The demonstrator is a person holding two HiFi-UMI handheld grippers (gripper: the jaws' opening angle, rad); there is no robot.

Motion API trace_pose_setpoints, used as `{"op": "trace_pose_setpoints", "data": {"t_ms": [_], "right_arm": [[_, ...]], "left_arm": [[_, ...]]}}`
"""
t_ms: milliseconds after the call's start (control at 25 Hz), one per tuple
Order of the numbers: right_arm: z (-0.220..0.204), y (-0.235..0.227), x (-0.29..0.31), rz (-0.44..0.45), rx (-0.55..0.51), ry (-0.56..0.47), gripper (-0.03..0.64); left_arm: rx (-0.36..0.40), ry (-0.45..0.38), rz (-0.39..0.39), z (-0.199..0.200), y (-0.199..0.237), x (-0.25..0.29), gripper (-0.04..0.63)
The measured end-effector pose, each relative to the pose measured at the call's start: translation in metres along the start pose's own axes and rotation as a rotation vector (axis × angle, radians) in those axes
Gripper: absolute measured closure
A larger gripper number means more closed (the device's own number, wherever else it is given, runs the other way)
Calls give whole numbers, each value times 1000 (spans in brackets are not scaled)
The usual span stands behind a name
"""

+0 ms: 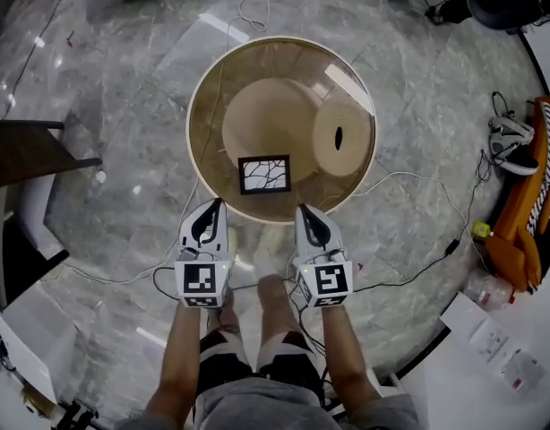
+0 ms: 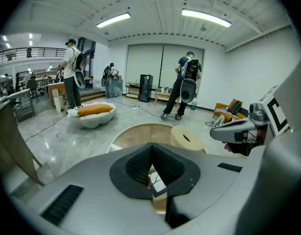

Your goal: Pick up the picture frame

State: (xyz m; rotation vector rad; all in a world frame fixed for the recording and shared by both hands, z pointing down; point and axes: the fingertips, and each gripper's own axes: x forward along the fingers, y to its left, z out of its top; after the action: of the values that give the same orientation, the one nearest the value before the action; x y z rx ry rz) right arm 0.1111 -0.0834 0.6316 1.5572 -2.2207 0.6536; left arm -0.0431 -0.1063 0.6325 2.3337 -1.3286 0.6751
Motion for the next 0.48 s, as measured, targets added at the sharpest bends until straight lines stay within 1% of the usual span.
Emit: {"op": "trace_pose_setpoints", "data": {"t_ms": [280, 480], "right_arm": [[-38, -19, 36, 4, 17, 49, 617], [-62, -29, 59, -3, 33, 92, 617]], "left_arm": [[8, 38, -5, -31, 3, 40, 577], [-10, 64, -6, -46, 10, 65, 577]]}}
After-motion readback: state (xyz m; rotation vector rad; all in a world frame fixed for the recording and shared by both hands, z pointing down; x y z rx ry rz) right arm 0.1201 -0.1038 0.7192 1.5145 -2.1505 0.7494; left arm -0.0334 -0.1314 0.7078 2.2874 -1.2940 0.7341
